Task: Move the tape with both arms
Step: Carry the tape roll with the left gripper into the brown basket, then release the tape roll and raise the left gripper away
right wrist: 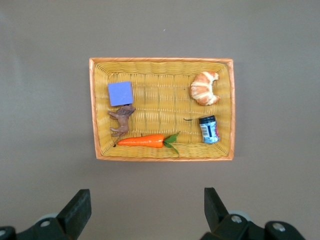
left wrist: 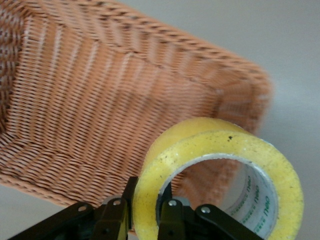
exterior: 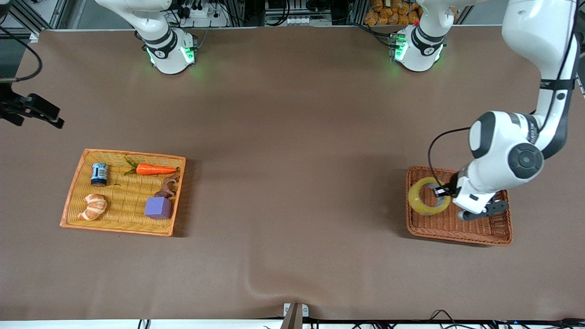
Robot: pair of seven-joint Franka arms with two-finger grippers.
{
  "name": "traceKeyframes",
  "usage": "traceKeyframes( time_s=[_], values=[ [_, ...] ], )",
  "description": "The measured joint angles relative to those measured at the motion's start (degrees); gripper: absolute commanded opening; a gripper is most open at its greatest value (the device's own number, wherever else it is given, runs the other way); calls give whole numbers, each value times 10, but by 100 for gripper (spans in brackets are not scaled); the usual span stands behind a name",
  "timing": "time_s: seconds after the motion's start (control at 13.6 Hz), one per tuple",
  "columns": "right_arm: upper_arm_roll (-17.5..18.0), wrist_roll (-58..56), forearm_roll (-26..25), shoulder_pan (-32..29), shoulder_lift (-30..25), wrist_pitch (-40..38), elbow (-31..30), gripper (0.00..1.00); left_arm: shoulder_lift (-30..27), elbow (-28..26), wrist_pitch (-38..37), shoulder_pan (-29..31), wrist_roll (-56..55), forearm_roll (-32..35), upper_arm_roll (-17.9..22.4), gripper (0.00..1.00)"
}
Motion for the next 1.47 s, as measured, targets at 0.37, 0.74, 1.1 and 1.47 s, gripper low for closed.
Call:
traceKeyframes(
  time_s=[0.37, 0.74, 1.1, 1.47],
  values=[
    [0, -42, 0, -28, 0, -25, 16, 100, 9, 0, 1, 45, 77, 0, -1, 27],
    [5, -42, 2, -28, 0, -25, 16, 100, 11, 7, 3, 52, 79, 0, -1, 100],
    [8, -43, 3, -28, 0, -26, 16, 100, -27, 94, -85, 52, 136, 0, -3, 100],
    [8, -43, 3, -28, 1, -28, 16, 100, -121, 190, -291, 70, 212, 0, -2, 100]
  ],
)
